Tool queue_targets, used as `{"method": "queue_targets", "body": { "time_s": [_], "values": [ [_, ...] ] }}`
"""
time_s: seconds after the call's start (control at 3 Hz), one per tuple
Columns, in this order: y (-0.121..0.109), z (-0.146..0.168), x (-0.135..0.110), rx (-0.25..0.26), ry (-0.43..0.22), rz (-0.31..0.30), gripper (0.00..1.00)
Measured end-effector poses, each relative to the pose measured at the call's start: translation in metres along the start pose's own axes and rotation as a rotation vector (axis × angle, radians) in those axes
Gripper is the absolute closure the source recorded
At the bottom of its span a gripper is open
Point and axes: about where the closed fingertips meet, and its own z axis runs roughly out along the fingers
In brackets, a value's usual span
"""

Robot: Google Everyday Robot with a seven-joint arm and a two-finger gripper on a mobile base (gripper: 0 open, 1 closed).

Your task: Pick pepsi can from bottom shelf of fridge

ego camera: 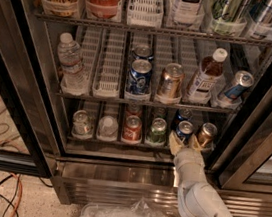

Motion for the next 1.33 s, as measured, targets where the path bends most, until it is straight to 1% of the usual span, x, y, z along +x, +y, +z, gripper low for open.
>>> {"method": "queue_targets", "body": {
  "time_s": [0.33,0.67,1.0,1.33],
  "values": [
    [0.000,0.011,-0.001,-0.001,-0.004,0.006,0.42],
    [0.002,0.024,0.003,0.001,0.005,0.003,0.36],
    [0.002,0.024,0.003,0.001,0.005,0.003,0.55],
    [0.002,0.024,0.003,0.001,0.005,0.003,0.78]
  ]
}}
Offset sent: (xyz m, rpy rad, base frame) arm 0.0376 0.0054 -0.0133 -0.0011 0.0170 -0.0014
